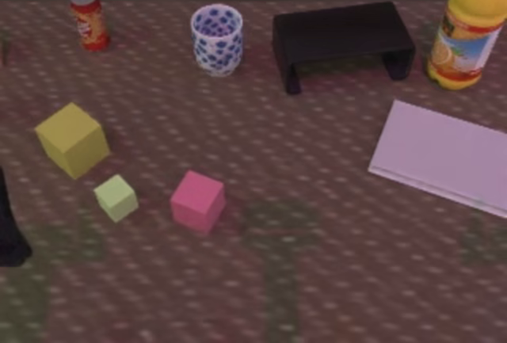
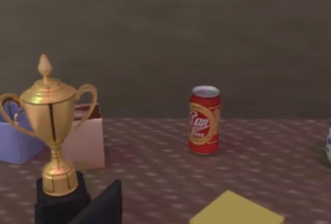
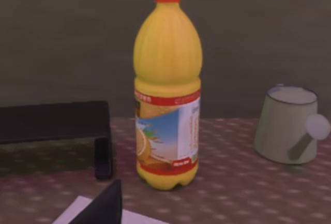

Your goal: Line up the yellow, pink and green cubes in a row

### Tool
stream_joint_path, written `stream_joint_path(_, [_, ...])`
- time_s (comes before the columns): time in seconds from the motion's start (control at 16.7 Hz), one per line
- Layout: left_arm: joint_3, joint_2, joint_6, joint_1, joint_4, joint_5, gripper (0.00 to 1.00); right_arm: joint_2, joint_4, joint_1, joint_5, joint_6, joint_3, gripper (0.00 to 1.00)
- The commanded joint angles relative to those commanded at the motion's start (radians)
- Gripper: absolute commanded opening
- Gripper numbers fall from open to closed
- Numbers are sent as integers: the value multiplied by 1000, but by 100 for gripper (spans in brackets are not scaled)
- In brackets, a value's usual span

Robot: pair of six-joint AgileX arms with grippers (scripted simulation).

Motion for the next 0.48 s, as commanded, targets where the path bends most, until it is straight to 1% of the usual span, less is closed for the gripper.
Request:
stream_joint_path(0.24, [30, 31, 10, -4, -18, -1, 100, 0, 0, 0, 0, 0, 0, 100])
stream_joint_path(0.48, [196, 221, 74, -33, -126, -1, 100, 0, 0, 0, 0, 0, 0, 100])
